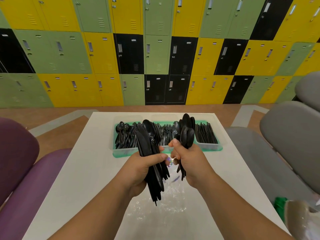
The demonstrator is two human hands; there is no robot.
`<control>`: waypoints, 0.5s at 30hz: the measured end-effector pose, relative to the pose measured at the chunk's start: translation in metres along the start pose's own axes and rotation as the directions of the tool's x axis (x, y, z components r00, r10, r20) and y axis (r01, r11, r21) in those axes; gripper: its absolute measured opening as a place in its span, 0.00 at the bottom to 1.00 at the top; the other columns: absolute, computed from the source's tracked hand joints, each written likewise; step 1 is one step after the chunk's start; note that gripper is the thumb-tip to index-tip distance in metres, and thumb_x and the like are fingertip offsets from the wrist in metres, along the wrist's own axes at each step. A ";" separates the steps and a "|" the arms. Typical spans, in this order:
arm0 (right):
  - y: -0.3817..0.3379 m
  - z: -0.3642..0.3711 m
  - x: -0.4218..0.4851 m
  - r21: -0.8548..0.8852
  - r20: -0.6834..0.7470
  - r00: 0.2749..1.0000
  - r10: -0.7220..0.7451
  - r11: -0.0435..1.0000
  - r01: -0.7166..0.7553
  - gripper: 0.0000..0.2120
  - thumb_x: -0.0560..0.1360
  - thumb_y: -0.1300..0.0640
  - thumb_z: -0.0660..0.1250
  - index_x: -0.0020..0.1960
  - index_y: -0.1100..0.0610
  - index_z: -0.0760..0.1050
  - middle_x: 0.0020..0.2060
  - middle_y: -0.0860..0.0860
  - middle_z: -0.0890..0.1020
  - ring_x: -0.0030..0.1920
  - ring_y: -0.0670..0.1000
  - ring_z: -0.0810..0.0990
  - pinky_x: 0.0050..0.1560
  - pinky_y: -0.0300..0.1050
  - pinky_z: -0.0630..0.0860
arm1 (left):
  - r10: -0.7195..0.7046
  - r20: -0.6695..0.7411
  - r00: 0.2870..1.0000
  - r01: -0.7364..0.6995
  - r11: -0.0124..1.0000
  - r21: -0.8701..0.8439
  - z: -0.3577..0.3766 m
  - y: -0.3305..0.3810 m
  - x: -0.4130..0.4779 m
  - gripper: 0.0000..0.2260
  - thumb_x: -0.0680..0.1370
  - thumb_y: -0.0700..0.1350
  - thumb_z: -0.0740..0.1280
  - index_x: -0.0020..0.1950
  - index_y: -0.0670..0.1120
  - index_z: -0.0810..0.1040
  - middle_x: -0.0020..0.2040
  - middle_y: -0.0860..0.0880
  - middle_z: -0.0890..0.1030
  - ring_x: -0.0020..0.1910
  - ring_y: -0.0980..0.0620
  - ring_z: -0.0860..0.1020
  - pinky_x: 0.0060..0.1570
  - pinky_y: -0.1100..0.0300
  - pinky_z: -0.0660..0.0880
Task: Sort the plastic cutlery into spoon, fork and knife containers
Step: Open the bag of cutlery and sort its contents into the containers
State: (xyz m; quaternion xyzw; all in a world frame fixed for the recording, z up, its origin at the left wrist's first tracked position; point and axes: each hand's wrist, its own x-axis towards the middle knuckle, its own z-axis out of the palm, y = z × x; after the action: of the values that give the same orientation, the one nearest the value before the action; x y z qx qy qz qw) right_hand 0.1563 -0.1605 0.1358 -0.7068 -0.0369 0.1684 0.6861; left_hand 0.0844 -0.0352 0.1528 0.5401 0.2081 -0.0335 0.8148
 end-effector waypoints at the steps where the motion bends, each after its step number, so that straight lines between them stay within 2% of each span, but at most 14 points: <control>1: -0.002 0.000 0.000 0.017 0.001 1.000 0.002 1.000 -0.002 0.10 0.79 0.51 0.63 0.42 0.53 0.79 0.21 0.45 0.70 0.29 0.48 0.71 0.37 0.44 0.71 | 0.001 0.003 1.000 -0.001 1.000 0.011 0.000 0.001 0.000 0.08 0.73 0.36 0.70 0.52 0.39 0.81 0.38 0.43 0.84 0.37 0.49 0.84 0.41 0.54 0.79; 4: -0.007 0.001 -0.003 0.048 0.029 1.000 -0.002 0.999 0.000 0.05 0.75 0.51 0.69 0.43 0.52 0.78 0.23 0.43 0.72 0.26 0.44 0.70 0.30 0.39 0.68 | 0.005 0.022 1.000 -0.007 0.998 0.063 -0.001 0.002 0.001 0.09 0.73 0.37 0.71 0.52 0.36 0.82 0.47 0.37 0.84 0.43 0.46 0.84 0.42 0.55 0.81; 6: -0.012 0.005 -0.007 0.048 0.035 0.999 -0.015 0.999 0.013 0.09 0.72 0.52 0.73 0.48 0.56 0.79 0.25 0.43 0.76 0.25 0.42 0.72 0.26 0.35 0.68 | 0.025 0.066 0.998 -0.032 0.994 0.104 -0.001 0.003 -0.001 0.10 0.73 0.37 0.70 0.54 0.39 0.82 0.52 0.36 0.83 0.49 0.43 0.83 0.46 0.53 0.80; 8: -0.013 0.009 -0.008 0.047 0.036 0.999 -0.015 0.999 0.013 0.12 0.70 0.52 0.75 0.47 0.58 0.79 0.32 0.49 0.80 0.25 0.42 0.76 0.23 0.33 0.69 | 0.038 0.127 0.991 -0.056 0.988 0.145 0.000 0.005 -0.003 0.12 0.74 0.36 0.69 0.56 0.44 0.82 0.54 0.38 0.82 0.54 0.41 0.82 0.53 0.50 0.78; 9: -0.014 0.011 -0.009 0.036 0.036 0.999 -0.003 0.999 0.002 0.11 0.70 0.52 0.75 0.45 0.57 0.78 0.33 0.50 0.81 0.26 0.42 0.77 0.22 0.34 0.70 | 0.038 0.145 0.989 -0.062 0.985 0.163 0.000 0.005 -0.003 0.13 0.74 0.36 0.69 0.56 0.45 0.82 0.53 0.39 0.83 0.53 0.41 0.82 0.54 0.51 0.78; 11: -0.014 0.012 -0.010 0.025 0.044 0.999 0.018 1.000 -0.019 0.08 0.71 0.52 0.74 0.42 0.55 0.78 0.28 0.47 0.81 0.24 0.41 0.77 0.22 0.33 0.70 | 0.030 0.148 0.989 -0.057 0.982 0.180 0.000 0.006 -0.005 0.11 0.74 0.34 0.68 0.53 0.44 0.83 0.49 0.41 0.85 0.48 0.44 0.83 0.48 0.55 0.80; 13: -0.015 0.010 -0.012 0.035 0.071 0.997 0.025 0.999 -0.028 0.10 0.71 0.51 0.73 0.46 0.58 0.81 0.28 0.47 0.81 0.23 0.41 0.77 0.22 0.33 0.69 | 0.019 0.150 0.989 -0.044 0.985 0.165 0.001 0.008 -0.007 0.09 0.74 0.34 0.68 0.49 0.44 0.83 0.45 0.42 0.85 0.44 0.46 0.84 0.43 0.57 0.81; 15: -0.018 0.009 -0.015 0.090 0.094 0.995 0.026 0.995 -0.035 0.09 0.74 0.54 0.71 0.45 0.60 0.79 0.24 0.46 0.79 0.21 0.41 0.75 0.20 0.32 0.69 | 0.010 0.161 0.987 -0.031 0.991 0.131 0.000 0.010 -0.009 0.09 0.74 0.34 0.67 0.44 0.44 0.85 0.43 0.42 0.85 0.42 0.47 0.85 0.41 0.56 0.82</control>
State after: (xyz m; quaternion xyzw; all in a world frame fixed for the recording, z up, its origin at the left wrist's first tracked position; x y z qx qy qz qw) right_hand 0.1429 -0.1551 0.1558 -0.6666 -0.0502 0.2131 0.7125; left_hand 0.0789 -0.0326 0.1653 0.5909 0.1337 -0.0821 0.7913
